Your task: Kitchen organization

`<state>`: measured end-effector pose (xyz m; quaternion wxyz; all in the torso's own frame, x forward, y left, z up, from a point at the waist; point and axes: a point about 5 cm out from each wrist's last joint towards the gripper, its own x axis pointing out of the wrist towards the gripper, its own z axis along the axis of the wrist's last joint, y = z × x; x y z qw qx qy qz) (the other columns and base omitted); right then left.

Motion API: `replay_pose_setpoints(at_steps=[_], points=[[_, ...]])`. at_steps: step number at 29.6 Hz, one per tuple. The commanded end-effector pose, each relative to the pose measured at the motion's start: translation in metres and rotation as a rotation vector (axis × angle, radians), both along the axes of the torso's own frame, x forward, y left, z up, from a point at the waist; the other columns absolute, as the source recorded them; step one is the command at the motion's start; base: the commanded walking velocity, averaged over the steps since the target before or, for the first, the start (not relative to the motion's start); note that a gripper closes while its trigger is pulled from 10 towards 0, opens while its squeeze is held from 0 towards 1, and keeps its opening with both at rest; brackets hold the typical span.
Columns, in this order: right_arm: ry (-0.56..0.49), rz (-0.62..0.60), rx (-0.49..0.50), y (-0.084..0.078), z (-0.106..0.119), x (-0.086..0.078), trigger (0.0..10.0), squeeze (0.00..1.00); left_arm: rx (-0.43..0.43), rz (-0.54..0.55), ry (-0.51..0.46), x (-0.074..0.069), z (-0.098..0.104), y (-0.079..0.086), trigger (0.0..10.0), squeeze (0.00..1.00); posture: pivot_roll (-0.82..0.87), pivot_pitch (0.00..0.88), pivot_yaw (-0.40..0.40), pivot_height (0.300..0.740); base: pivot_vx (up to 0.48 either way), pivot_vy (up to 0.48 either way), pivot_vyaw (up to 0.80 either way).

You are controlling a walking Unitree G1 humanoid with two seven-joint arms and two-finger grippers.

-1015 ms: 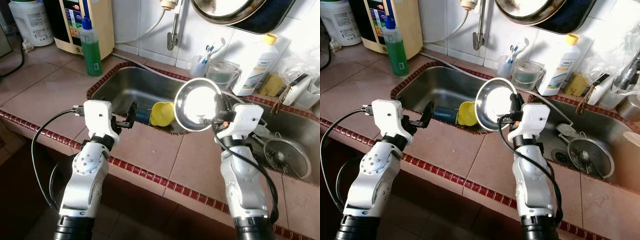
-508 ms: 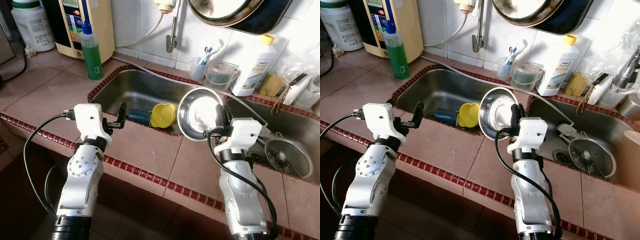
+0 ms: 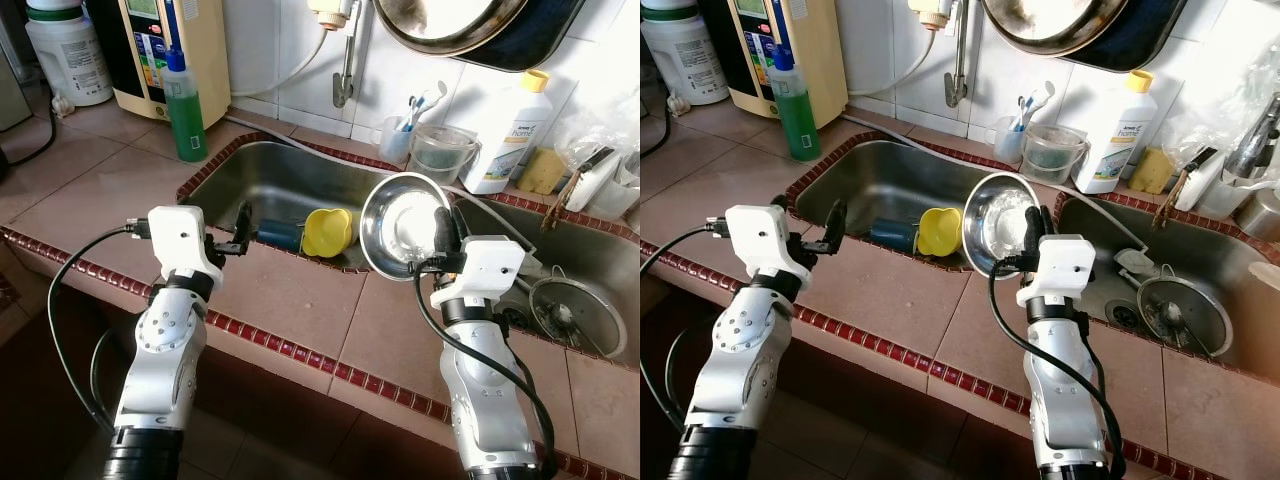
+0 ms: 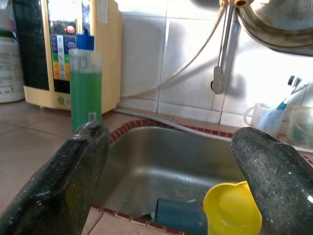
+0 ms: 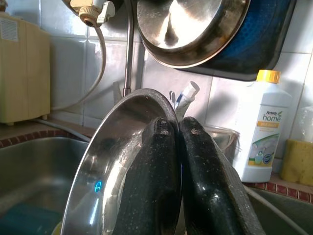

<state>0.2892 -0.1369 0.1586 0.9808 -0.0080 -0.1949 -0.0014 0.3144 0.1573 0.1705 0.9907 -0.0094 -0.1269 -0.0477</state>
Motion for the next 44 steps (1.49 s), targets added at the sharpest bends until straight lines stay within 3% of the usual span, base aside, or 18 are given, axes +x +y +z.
replay_pose_setpoints(at_steps=[1, 5, 44], points=[[-0.028, -0.008, -0.005, -0.0013, 0.0049, 0.0012, 10.0, 0.0, 0.005, 0.001, 0.006, 0.0016, -0.0015, 0.0011, 10.0, 0.0, -0.19, 0.0, -0.041, 0.74, 0.0, 0.0, 0.0], [-0.025, -0.009, -0.014, -0.002, 0.0043, 0.0023, 10.0, 0.0, 0.041, 0.019, 0.016, 0.0028, -0.0029, 0.0038, 10.0, 0.0, -0.19, 0.0, -0.043, 0.74, 0.0, 0.0, 0.0], [-0.009, -0.019, -0.019, -0.0048, 0.0001, -0.001, 10.0, 0.0, 0.045, -0.023, 0.034, -0.0017, -0.0058, 0.0026, 10.0, 0.0, -0.19, 0.0, -0.043, 0.74, 0.0, 0.0, 0.0]])
